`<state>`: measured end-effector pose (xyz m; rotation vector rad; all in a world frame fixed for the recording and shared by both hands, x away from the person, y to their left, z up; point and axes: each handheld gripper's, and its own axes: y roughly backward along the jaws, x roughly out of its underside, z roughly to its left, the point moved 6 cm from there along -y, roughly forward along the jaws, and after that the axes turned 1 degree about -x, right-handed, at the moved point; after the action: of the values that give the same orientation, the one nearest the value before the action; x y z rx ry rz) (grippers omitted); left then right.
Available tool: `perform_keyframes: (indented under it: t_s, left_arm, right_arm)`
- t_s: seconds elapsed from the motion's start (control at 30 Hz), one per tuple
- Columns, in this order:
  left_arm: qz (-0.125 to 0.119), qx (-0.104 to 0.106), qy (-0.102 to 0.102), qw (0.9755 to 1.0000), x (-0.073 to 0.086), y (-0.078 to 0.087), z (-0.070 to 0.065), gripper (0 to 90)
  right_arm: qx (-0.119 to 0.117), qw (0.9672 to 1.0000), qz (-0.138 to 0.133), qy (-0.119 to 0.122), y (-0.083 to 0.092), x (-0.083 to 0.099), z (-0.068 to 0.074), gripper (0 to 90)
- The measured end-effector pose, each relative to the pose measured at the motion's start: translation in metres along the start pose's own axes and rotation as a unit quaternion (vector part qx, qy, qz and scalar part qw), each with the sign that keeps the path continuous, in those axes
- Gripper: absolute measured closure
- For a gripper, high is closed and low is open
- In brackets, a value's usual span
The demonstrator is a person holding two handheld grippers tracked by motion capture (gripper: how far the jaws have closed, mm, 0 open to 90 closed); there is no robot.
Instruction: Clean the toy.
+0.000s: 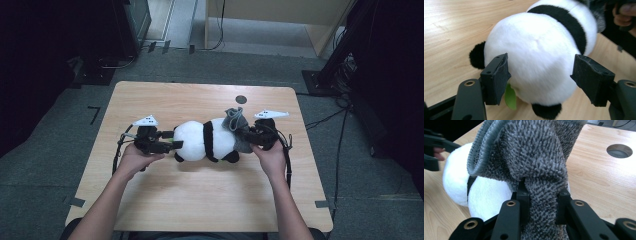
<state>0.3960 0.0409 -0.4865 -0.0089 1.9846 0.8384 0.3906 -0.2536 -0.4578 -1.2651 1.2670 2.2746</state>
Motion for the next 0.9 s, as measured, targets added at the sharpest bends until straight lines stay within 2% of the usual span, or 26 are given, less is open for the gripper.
perform_keyframes:
  t_s: [0.1, 0.13, 0.2, 0.23, 0.3, 0.33, 0.5, 0.6, 0.7, 0.77, 0.9]
  left_arm:
    - [-0.002, -0.003, -0.014, 0.9999, 0.002, -0.01, 0.005, 20.5]
    - [-0.004, -0.007, -0.016, 0.9998, 0.003, -0.016, 0.009, 15.6]
    - [0.001, -0.003, -0.007, 1.0, 0.005, -0.024, 0.014, 0.0]
    - [0.001, 0.012, 0.002, 0.9999, 0.006, -0.027, 0.015, 0.0]
    - [-0.006, 0.027, 0.0, 0.9996, 0.006, -0.032, 0.016, 0.0]
    - [-0.01, 0.031, -0.005, 0.9995, 0.007, -0.033, 0.016, 0.0]
    - [-0.002, 0.032, 0.003, 0.9995, 0.007, -0.037, 0.019, 0.0]
    - [-0.008, 0.042, 0.022, 0.9988, 0.008, -0.033, 0.02, 13.0]
    - [-0.009, 0.042, 0.023, 0.9988, 0.01, -0.028, 0.02, 24.5]
    - [-0.003, 0.038, 0.022, 0.999, 0.01, -0.026, 0.019, 30.7]
    - [0.0, 0.03, 0.018, 0.9994, 0.009, -0.025, 0.014, 35.3]
  right_arm:
    - [-0.003, 1.0, 0.001, -0.001, -0.001, 0.001, 0.0, 73.4]
    - [-0.003, 1.0, 0.004, 0.0, -0.001, 0.001, 0.0, 73.5]
    - [-0.002, 1.0, 0.005, 0.001, -0.003, 0.002, 0.0, 73.7]
    - [-0.002, 1.0, 0.007, 0.001, -0.003, 0.002, 0.0, 73.8]
    - [-0.001, 1.0, 0.008, 0.001, -0.004, 0.003, 0.0, 74.0]
    - [-0.001, 1.0, 0.009, 0.001, -0.004, 0.003, 0.0, 74.1]
    - [-0.006, 0.9999, 0.009, -0.004, -0.009, 0.005, 0.002, 75.1]
    - [-0.002, 1.0, 0.004, -0.007, -0.008, 0.005, 0.003, 75.2]
    - [0.005, 1.0, 0.003, 0.0, 0.0, 0.001, 0.007, 75.5]
    - [0.001, 0.9999, -0.006, 0.013, 0.01, -0.008, 0.018, 75.4]
    - [-0.052, 0.9964, -0.047, 0.048, 0.025, -0.026, 0.059, 75.4]
